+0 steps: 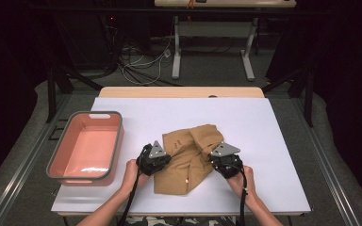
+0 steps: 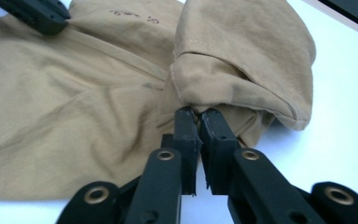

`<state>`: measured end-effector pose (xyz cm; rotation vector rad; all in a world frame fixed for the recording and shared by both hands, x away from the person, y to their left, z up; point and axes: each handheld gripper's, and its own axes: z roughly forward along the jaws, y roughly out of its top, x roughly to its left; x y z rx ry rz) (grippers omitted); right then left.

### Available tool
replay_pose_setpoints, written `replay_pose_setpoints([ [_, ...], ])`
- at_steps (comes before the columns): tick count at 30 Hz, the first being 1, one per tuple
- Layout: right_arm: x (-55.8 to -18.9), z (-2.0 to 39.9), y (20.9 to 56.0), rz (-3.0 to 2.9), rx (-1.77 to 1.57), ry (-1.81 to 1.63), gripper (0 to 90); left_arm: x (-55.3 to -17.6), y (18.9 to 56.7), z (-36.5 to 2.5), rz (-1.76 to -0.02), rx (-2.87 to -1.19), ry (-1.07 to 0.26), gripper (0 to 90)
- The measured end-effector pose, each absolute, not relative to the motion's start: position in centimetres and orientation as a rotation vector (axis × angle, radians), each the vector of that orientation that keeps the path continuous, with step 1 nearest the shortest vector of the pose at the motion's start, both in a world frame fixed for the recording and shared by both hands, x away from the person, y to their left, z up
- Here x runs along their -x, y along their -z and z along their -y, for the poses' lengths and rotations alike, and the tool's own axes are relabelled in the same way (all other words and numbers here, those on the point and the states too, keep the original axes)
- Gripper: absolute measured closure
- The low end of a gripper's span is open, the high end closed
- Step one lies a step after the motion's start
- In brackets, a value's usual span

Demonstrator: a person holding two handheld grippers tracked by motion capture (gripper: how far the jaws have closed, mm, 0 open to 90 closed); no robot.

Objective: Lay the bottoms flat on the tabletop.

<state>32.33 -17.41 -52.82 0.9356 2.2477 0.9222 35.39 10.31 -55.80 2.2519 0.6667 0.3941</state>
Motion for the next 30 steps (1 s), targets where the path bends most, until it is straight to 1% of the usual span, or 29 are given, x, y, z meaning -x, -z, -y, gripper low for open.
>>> replay_pose_setpoints([
  [10, -32.5, 17.7, 52.9, -2.232, -0.968, -0.915, 86.4, -35.0, 55.6, -10.5, -0.66, -2.264, -0.393, 86.5],
  [16, -32.8, 18.1, 53.3, -2.224, -0.991, -0.878, 89.6, -34.4, 55.4, -10.9, -0.655, -2.284, -0.385, 86.5],
  [18, -33.1, 18.3, 53.5, -2.23, -1.005, -0.879, 88.9, -34.4, 55.4, -11.0, -0.658, -2.283, -0.381, 86.0],
  [20, -33.2, 18.4, 53.5, -2.238, -1.006, -0.88, 86.7, -34.4, 55.3, -11.0, -0.66, -2.283, -0.403, 83.7],
  [21, -33.1, 18.4, 53.5, -2.239, -1.003, -0.882, 84.9, -34.5, 55.3, -11.0, -0.66, -2.279, -0.415, 80.5],
  [23, -33.0, 18.2, 53.3, -2.246, -0.993, -0.891, 80.2, -34.6, 55.1, -11.0, -0.676, -2.279, -0.421, 65.9],
  [25, -32.8, 17.9, 53.2, -2.255, -0.99, -0.904, 74.1, -34.7, 55.0, -11.1, -0.694, -2.265, -0.44, 54.7],
  [28, -32.5, 17.6, 52.9, -2.263, -0.968, -0.914, 68.1, -35.0, 54.6, -11.3, -0.724, -2.239, -0.455, 45.1],
  [30, -32.3, 17.5, 52.8, -2.272, -0.959, -0.918, 62.9, -35.3, 54.6, -11.2, -0.743, -2.228, -0.464, 40.4],
])
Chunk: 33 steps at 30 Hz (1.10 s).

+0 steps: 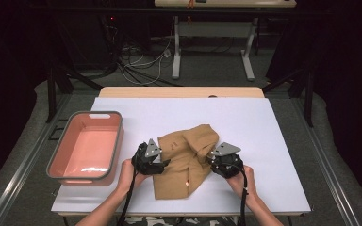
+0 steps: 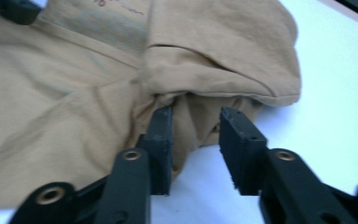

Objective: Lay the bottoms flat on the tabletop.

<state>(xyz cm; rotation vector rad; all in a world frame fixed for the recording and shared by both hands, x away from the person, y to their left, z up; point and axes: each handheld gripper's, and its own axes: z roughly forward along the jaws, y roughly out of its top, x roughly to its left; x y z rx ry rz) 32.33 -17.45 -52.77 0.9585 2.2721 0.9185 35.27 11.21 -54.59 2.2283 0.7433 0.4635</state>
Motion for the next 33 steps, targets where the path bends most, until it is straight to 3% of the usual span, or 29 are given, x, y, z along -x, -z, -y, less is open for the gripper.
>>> replay_pose_setpoints([
  [8, -32.3, 16.2, 53.1, -2.329, -0.922, -0.925, 46.3, -36.3, 55.5, -9.7, -0.695, -2.265, -0.419, 34.9],
  [10, -32.3, 15.9, 53.4, -2.335, -0.912, -0.91, 48.9, -36.2, 55.9, -9.4, -0.683, -2.282, -0.421, 40.3],
  [17, -32.7, 15.4, 53.9, -2.329, -0.915, -0.886, 67.2, -36.3, 56.3, -9.5, -0.618, -2.274, -0.334, 75.0],
  [20, -32.7, 15.4, 53.9, -2.324, -0.907, -0.875, 74.4, -36.2, 56.2, -9.5, -0.614, -2.28, -0.331, 82.5],
  [33, -33.1, 17.5, 53.1, -2.233, -0.998, -0.965, 79.1, -35.6, 55.8, -9.9, -0.617, -2.269, -0.386, 85.0],
])
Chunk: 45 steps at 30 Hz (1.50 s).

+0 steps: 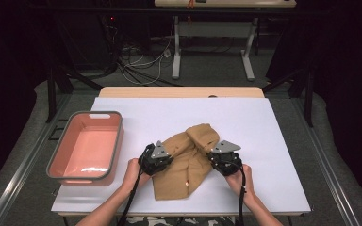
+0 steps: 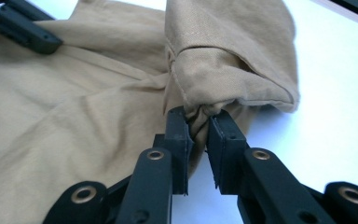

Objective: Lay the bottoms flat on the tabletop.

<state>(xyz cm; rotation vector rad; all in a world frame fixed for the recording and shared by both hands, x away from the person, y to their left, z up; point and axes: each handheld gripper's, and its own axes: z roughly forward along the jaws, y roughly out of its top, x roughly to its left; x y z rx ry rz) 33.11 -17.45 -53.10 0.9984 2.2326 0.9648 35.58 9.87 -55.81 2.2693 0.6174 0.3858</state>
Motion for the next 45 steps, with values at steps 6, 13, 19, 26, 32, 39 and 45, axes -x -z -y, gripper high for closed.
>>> replay_pose_setpoints([
  [6, -33.3, 18.2, 53.1, -2.195, -1.042, -0.981, 78.0, -35.3, 55.6, -10.4, -0.625, -2.256, -0.385, 85.0],
  [13, -33.7, 19.0, 53.0, -2.164, -1.082, -1.006, 77.0, -34.8, 55.4, -10.3, -0.607, -2.265, -0.383, 85.0],
  [19, -34.6, 20.3, 53.2, -2.136, -1.179, -1.07, 74.6, -34.7, 55.3, -10.5, -0.604, -2.259, -0.381, 84.9],
  [26, -34.8, 20.8, 53.2, -2.102, -1.201, -1.064, 70.5, -34.6, 55.4, -10.2, -0.596, -2.282, -0.399, 81.3],
  [32, -34.8, 21.3, 53.2, -2.065, -1.224, -1.05, 68.2, -34.9, 55.7, -10.5, -0.614, -2.299, -0.405, 72.6],
  [39, -35.4, 22.1, 53.8, -2.065, -1.268, -1.002, 66.5, -35.3, 55.6, -10.5, -0.676, -2.287, -0.436, 39.5],
  [45, -34.8, 21.8, 53.1, -2.094, -1.207, -1.002, 52.2, -35.5, 55.2, -10.8, -0.693, -2.256, -0.441, 27.3],
])
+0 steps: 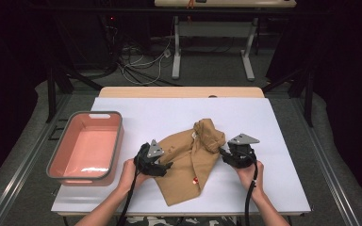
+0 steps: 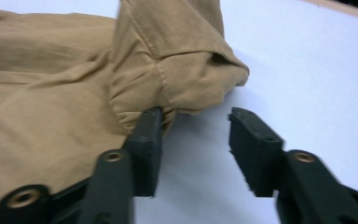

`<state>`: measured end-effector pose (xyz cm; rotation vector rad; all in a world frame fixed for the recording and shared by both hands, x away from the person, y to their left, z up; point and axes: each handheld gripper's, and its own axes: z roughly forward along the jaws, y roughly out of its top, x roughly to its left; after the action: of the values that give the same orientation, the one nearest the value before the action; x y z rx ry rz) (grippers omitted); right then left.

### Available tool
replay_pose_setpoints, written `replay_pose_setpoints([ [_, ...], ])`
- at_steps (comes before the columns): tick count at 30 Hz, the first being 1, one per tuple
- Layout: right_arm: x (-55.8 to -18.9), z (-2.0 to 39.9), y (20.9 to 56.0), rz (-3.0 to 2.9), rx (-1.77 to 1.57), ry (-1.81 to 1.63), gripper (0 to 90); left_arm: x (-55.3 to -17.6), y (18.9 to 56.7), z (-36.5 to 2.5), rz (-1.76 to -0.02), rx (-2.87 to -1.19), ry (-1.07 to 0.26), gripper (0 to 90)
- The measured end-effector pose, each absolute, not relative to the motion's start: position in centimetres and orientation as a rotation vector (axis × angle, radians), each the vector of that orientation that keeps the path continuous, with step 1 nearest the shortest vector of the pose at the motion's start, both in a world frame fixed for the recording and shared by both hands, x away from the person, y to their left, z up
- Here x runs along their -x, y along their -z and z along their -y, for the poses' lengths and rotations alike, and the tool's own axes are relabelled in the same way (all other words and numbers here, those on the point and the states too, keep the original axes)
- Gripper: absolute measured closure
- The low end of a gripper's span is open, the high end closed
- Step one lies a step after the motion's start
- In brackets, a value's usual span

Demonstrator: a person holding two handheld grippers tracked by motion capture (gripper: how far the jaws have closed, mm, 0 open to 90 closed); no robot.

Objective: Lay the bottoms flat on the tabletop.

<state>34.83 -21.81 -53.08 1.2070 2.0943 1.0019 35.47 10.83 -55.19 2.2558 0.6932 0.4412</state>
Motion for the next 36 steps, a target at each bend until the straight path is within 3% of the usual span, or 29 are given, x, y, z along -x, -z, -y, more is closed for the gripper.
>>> replay_pose_setpoints([
  [8, -33.0, 19.8, 51.7, -2.15, -0.986, -0.964, 40.6, -36.0, 55.9, -10.1, -0.707, -2.28, -0.413, 25.0],
  [12, -33.2, 18.2, 52.1, -2.167, -0.908, -0.888, 40.9, -35.9, 55.9, -10.0, -0.713, -2.283, -0.4, 21.1],
  [15, -33.6, 17.7, 52.9, -2.157, -0.889, -0.813, 48.2, -35.9, 55.9, -10.1, -0.698, -2.284, -0.396, 21.5],
  [25, -34.8, 19.1, 54.1, -2.15, -0.967, -0.763, 68.7, -35.3, 56.1, -9.7, -0.619, -2.291, -0.32, 62.4],
  [28, -34.7, 19.3, 54.0, -2.148, -0.988, -0.795, 62.7, -35.3, 56.1, -9.7, -0.609, -2.295, -0.312, 68.3],
  [32, -34.8, 18.9, 53.9, -2.201, -0.994, -0.859, 43.6, -35.6, 56.2, -9.7, -0.604, -2.29, -0.296, 72.8],
  [34, -35.1, 18.7, 54.3, -2.22, -1.011, -0.839, 44.2, -35.6, 56.2, -9.6, -0.609, -2.288, -0.294, 74.6],
  [36, -35.4, 18.8, 54.6, -2.226, -1.027, -0.84, 51.5, -35.6, 56.1, -9.6, -0.607, -2.293, -0.307, 76.6],
])
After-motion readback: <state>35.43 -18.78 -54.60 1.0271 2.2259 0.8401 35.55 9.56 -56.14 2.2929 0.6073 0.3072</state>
